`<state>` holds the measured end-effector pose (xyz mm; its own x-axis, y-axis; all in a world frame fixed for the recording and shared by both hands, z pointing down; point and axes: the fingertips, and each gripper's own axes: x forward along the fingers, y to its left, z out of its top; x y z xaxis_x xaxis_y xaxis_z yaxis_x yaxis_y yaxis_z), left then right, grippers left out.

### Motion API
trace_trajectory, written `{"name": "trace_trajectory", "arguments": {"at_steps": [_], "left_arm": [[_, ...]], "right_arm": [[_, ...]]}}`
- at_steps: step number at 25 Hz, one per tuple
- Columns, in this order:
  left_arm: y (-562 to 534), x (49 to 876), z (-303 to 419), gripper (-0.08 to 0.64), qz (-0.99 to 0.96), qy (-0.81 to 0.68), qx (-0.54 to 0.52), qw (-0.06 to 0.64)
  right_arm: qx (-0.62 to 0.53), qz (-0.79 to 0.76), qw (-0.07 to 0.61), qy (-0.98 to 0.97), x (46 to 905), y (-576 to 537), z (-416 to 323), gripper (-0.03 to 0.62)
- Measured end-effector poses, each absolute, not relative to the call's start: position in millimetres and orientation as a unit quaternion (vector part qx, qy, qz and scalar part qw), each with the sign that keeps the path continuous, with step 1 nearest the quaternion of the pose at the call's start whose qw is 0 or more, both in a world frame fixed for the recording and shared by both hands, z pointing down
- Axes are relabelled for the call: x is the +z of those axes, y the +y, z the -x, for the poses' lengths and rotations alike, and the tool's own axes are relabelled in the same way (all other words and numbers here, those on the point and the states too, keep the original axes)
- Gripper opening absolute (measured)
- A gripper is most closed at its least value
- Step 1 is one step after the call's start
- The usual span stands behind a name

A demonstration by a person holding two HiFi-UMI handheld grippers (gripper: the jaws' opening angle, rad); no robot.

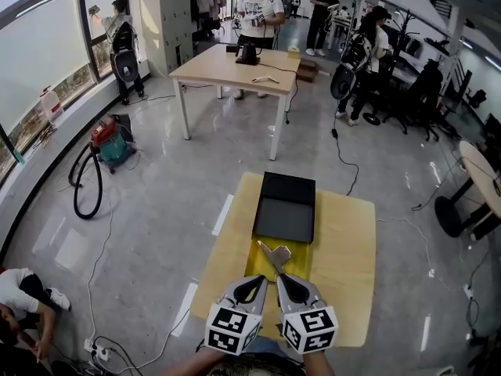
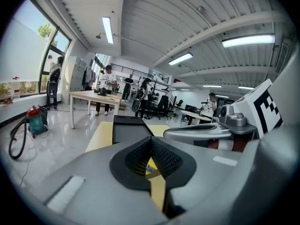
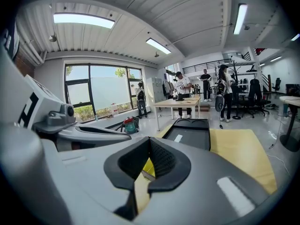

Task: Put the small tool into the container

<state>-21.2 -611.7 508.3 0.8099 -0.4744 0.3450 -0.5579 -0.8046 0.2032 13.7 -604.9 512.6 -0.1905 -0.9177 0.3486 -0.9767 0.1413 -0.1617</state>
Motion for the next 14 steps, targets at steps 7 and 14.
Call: {"name": "trace_trajectory", "arguments": {"at_steps": [7, 14], "left_arm": [[-584, 517, 23, 0.005, -0.941, -0.274, 0.137, 0.146], [-565, 510, 26, 0.005, -0.941, -0.272, 0.139, 0.147]], "right_arm": [[0.177, -0.631, 0.079, -0.751, 523, -577, -11, 0.006], [0.178, -0.630, 0.077, -0.752, 514, -560, -6, 0.006]]}}
